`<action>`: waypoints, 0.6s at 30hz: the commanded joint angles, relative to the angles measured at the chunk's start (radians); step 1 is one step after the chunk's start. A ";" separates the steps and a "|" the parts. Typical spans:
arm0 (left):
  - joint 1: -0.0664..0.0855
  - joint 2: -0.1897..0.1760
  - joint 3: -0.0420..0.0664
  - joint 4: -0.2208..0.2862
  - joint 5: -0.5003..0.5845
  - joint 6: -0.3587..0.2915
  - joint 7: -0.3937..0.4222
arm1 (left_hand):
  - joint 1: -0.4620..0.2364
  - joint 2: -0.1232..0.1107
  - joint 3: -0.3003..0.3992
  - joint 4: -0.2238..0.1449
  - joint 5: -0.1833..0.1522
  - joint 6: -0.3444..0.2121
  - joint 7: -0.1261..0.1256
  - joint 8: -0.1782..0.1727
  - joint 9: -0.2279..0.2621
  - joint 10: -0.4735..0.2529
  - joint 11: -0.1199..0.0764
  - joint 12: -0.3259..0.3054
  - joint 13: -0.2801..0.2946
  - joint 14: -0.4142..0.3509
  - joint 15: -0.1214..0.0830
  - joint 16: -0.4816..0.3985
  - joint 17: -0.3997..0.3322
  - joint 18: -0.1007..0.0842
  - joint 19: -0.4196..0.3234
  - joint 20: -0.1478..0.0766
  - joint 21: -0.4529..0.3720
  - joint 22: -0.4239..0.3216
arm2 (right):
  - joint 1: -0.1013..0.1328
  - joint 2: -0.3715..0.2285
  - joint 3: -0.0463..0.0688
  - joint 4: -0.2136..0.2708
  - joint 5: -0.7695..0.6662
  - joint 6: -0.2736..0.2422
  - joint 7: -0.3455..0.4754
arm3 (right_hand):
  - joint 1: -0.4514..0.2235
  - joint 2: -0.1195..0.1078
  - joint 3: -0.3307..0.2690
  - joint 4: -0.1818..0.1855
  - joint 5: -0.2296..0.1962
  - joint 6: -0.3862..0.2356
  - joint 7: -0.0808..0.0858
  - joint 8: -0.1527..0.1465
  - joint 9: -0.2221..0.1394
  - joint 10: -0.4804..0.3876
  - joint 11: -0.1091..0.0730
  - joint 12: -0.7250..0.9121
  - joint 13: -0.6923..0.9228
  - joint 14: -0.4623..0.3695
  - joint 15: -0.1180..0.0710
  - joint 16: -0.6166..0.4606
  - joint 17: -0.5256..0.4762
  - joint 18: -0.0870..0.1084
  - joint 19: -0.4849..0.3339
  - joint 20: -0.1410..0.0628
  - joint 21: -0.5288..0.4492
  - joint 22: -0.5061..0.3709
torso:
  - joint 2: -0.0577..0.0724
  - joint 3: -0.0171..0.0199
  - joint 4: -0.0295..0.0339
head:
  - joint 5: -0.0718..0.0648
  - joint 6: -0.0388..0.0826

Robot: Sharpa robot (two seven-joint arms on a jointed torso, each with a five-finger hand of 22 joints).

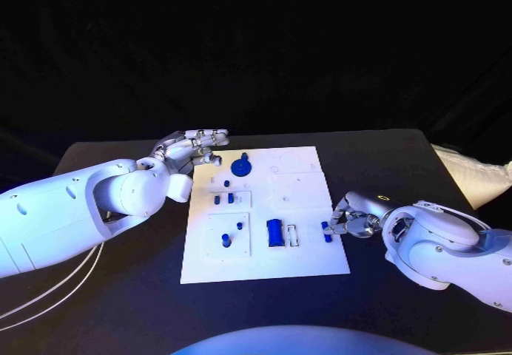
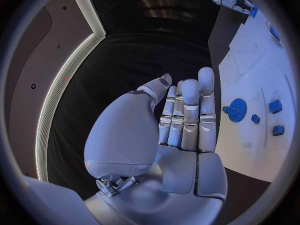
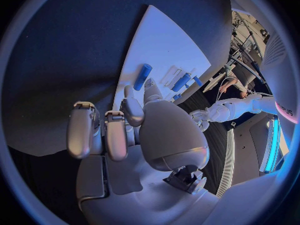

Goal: Assemble the parts on the task board

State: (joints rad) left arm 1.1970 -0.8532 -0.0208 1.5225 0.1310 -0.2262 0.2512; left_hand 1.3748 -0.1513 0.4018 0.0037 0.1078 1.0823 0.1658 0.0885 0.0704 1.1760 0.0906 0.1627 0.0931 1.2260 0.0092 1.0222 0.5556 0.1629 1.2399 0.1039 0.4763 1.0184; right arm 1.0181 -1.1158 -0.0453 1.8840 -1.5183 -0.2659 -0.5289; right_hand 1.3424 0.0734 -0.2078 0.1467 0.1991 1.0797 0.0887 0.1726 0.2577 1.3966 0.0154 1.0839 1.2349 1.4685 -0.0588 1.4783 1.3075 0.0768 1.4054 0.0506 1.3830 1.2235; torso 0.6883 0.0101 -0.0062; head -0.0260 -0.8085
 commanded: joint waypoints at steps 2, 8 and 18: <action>0.000 0.001 0.001 0.001 0.001 0.017 0.004 | 0.000 0.008 -0.005 0.000 0.004 -0.006 -0.003 0.005 -0.001 -0.007 0.001 0.005 0.001 -0.005 -0.001 -0.005 -0.001 0.019 -0.004 0.004 -0.005 -0.001 | -0.007 0.012 -0.001 -0.005 -0.022 0.036 -0.025 | -0.008 0.001 0.000 0.007 0.003 0.008 -0.001 -0.005 -0.002 0.006 -0.008 -0.004 0.000 0.069 -0.001 -0.001 0.089 -0.002 -0.001 0.000 0.002 -0.001 | 0.001 0.0007 -0.0010 | 0.003 -0.002; 0.000 0.000 0.001 0.001 0.001 0.018 0.003 | 0.000 0.008 -0.005 0.000 0.004 -0.006 -0.003 0.005 -0.001 -0.007 0.001 0.005 0.001 -0.005 -0.001 -0.005 -0.001 0.019 -0.004 0.004 -0.005 -0.001 | -0.013 0.028 -0.001 -0.008 -0.038 0.052 -0.025 | 0.017 0.001 0.010 -0.003 0.002 0.021 -0.007 -0.006 -0.004 0.006 -0.014 -0.005 0.000 0.069 -0.006 -0.001 0.091 -0.002 -0.001 -0.003 0.002 -0.001 | 0.000 0.0007 -0.0013 | 0.006 -0.004; 0.000 0.000 0.000 0.001 0.001 0.019 0.000 | 0.000 0.008 -0.005 0.000 0.004 -0.006 -0.003 0.005 -0.001 -0.007 0.001 0.005 0.001 -0.005 -0.001 -0.005 -0.001 0.019 -0.004 0.004 -0.005 -0.001 | -0.018 0.050 -0.001 -0.013 -0.239 0.137 -0.049 | 0.097 0.008 0.067 -0.050 -0.116 0.041 -0.012 -0.018 -0.013 0.004 -0.020 -0.013 -0.003 0.070 -0.012 0.001 0.096 -0.004 0.002 -0.011 0.004 0.005 | 0.000 -0.0003 -0.0015 | 0.006 -0.006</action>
State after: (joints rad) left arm 1.1964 -0.8539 -0.0209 1.5220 0.1310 -0.2255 0.2492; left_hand 1.3748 -0.1513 0.4018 0.0037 0.1078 1.0824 0.1658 0.0885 0.0704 1.1760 0.0906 0.1627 0.0931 1.2260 0.0092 1.0222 0.5557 0.1629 1.2399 0.1039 0.4763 1.0185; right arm 1.0066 -1.0692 -0.0417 1.8776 -1.6367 -0.2178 -0.5513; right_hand 1.4232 0.0750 -0.1451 0.0978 0.0888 1.1134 0.0768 0.1602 0.2510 1.3929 0.0119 1.0741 1.2366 1.4650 -0.0628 1.4783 1.3074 0.0767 1.4095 0.0464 1.3830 1.2286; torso 0.6882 0.0104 -0.0071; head -0.0198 -0.8143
